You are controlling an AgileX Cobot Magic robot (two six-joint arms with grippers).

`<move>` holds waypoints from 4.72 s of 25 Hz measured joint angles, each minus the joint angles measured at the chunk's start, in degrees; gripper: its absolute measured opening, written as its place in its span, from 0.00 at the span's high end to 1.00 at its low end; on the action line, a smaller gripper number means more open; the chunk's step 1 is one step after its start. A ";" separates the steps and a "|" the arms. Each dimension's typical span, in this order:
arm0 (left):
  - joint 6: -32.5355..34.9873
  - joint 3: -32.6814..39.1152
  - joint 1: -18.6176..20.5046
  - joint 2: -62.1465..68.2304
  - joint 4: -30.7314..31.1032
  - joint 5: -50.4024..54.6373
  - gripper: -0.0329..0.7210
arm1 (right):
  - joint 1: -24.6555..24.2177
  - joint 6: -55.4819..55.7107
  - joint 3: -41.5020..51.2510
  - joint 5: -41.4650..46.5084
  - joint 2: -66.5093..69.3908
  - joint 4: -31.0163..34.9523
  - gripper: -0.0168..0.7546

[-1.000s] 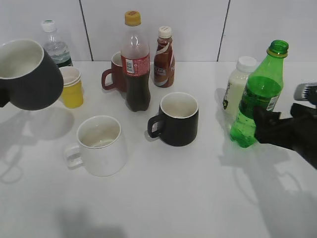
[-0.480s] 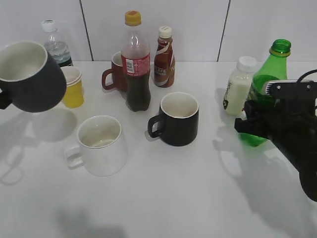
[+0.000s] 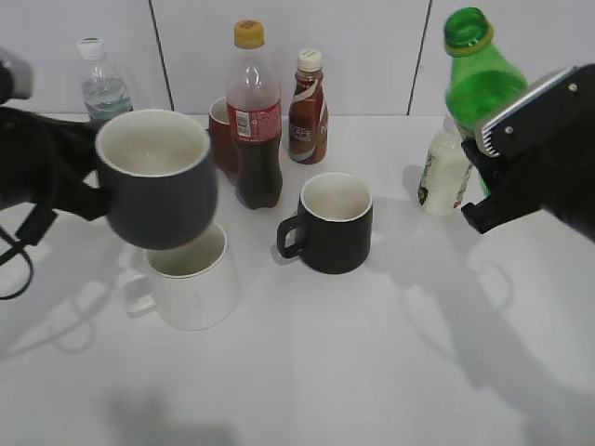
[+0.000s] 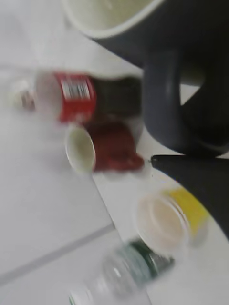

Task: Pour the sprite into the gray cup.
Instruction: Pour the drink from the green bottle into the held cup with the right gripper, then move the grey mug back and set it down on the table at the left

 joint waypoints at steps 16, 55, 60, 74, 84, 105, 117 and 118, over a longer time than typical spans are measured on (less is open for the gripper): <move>-0.13 -9.79 -20.76 6.21 -1.67 12.01 0.87 | 0.00 -32.10 -7.10 8.25 -3.26 -6.41 0.49; -0.13 -16.67 -25.26 10.06 -5.99 15.21 0.87 | 0.00 -25.36 -7.23 13.08 -3.26 -16.66 0.49; -0.13 -16.67 -24.20 7.02 -6.03 12.48 0.87 | 0.00 -3.15 -7.23 14.10 -3.50 -17.22 0.49; -0.14 0.17 12.13 2.23 -14.19 -7.31 0.87 | -16.12 43.89 -5.39 17.26 -7.66 -18.92 0.49; 1.61 1.14 20.03 27.65 -14.77 -33.09 0.87 | -17.85 45.80 -1.34 10.99 -3.41 -24.47 0.49; 1.20 1.09 20.13 42.19 -9.17 -42.06 0.72 | -17.85 48.42 -1.34 10.46 -3.41 -25.64 0.49; 1.20 1.72 20.13 38.36 -6.80 -41.85 0.66 | -17.85 49.40 -1.34 10.40 -3.41 -25.68 0.49; 1.20 2.04 20.13 38.31 -6.86 -41.89 0.66 | -17.85 49.54 -1.34 10.40 -3.41 -25.68 0.49</move>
